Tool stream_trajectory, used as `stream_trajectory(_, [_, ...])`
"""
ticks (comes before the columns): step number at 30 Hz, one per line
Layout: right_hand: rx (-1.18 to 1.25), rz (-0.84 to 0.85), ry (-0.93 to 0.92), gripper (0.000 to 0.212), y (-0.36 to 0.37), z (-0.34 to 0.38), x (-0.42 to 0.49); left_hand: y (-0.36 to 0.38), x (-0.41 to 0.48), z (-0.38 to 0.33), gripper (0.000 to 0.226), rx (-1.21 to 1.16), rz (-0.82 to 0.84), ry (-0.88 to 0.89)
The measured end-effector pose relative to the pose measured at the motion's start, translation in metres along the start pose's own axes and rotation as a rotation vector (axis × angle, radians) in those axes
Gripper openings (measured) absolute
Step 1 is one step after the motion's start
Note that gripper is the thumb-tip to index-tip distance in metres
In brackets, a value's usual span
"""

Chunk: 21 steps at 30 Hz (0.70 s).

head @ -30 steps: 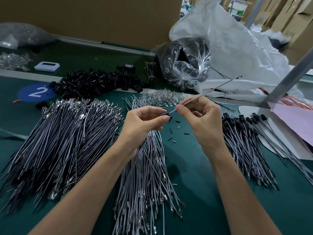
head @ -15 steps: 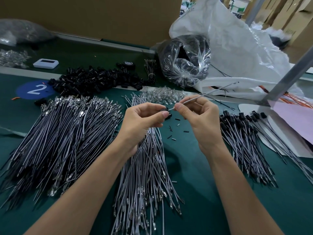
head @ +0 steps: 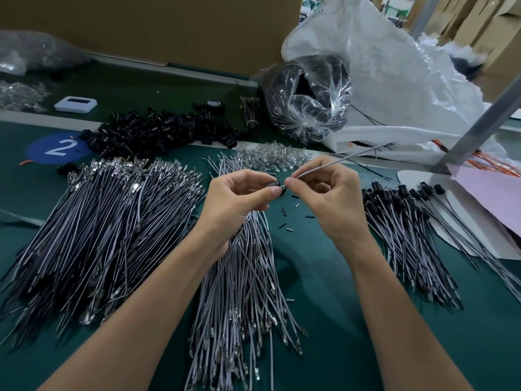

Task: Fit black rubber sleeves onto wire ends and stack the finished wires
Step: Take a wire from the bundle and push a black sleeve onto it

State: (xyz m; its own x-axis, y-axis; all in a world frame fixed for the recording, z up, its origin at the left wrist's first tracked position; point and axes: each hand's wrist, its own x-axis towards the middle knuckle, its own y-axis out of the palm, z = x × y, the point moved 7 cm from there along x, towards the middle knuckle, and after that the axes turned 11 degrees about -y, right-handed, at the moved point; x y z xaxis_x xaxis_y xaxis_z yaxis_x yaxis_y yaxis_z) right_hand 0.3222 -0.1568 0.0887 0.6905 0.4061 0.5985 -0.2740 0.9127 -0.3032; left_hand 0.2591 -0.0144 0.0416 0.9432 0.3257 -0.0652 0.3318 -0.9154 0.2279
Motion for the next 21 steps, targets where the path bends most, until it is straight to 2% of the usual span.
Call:
stream_trajectory(5, [0.018,0.006,0.022,0.014,0.002,-0.004,-0.001,0.000,0.000,0.000,0.030,-0.010,-0.001,0.012])
stream_trajectory(11, [0.142,-0.133,0.106,0.016,0.004,-0.010,-0.007,-0.003,0.001,0.001,0.036,-0.132,-0.037,0.023])
stream_trajectory(18, [0.324,-0.202,0.223,0.016,0.010,-0.013,-0.013,-0.003,0.003,0.003,0.030,-0.353,0.026,-0.010])
stream_trajectory(21, [0.424,-0.199,0.248,0.017,0.013,-0.013,-0.013,-0.002,0.002,0.001,0.027,-0.352,0.047,0.009])
